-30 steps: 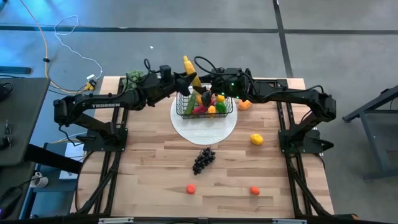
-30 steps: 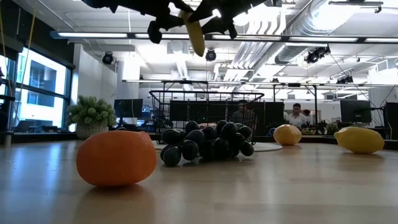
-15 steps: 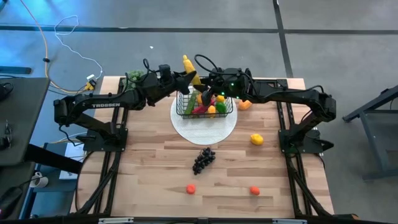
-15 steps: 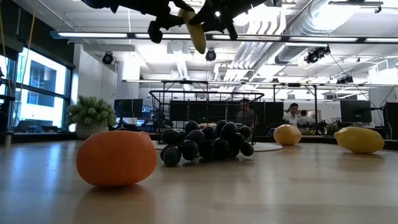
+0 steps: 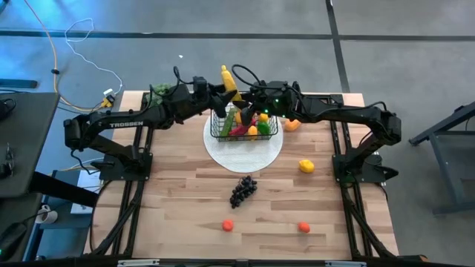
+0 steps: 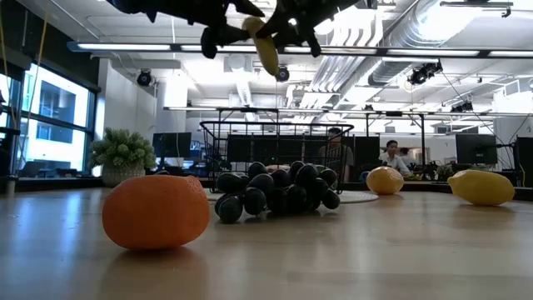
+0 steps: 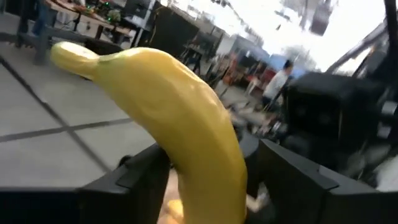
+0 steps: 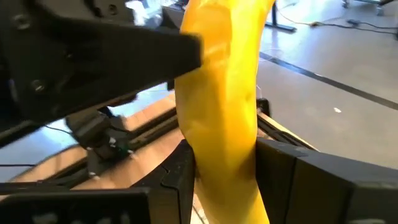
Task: Build produce basket
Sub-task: Put the yellow banana into the black wire basket
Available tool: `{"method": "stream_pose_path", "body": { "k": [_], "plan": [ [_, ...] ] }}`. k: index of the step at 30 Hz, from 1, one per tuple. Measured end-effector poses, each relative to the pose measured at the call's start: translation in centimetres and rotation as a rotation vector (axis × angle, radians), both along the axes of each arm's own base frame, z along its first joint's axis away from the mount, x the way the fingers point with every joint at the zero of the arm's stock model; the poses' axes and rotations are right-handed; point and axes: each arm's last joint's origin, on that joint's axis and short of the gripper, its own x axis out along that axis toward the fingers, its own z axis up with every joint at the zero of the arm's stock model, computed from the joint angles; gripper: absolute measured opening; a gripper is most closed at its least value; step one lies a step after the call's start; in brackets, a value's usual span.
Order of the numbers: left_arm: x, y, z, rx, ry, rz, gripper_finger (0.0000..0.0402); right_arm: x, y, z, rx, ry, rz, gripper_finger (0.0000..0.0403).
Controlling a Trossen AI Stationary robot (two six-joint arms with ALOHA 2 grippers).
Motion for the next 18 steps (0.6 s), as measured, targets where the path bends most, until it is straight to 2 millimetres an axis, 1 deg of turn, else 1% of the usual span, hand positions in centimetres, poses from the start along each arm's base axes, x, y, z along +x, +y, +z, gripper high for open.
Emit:
{"method": "stream_pose_path", "body": {
  "k": [4, 9, 16, 18],
  "plan": [
    [-0.4, 0.3, -0.9, -0.011, 0.126, 0.03, 0.0252, -0.2, -0.2, -0.3, -0.006, 0.038, -0.061, 0.0106],
    [-1.5, 0.8, -1.3, -0.055, 0.213, 0.069, 0.025, -0.3, -0.3, -0.5, -0.024, 0.064, -0.094, 0.0106],
    [-3.3, 0.7, -0.5, -0.066, 0.25, 0.095, 0.0245, -0.5, -0.4, -1.0, -0.103, 0.163, -0.076, 0.0105],
    [-3.9, 0.5, -0.2, -0.045, 0.278, 0.099, 0.0245, -0.2, -0.5, -1.4, -0.116, 0.184, -0.076, 0.0105]
  ]
}}
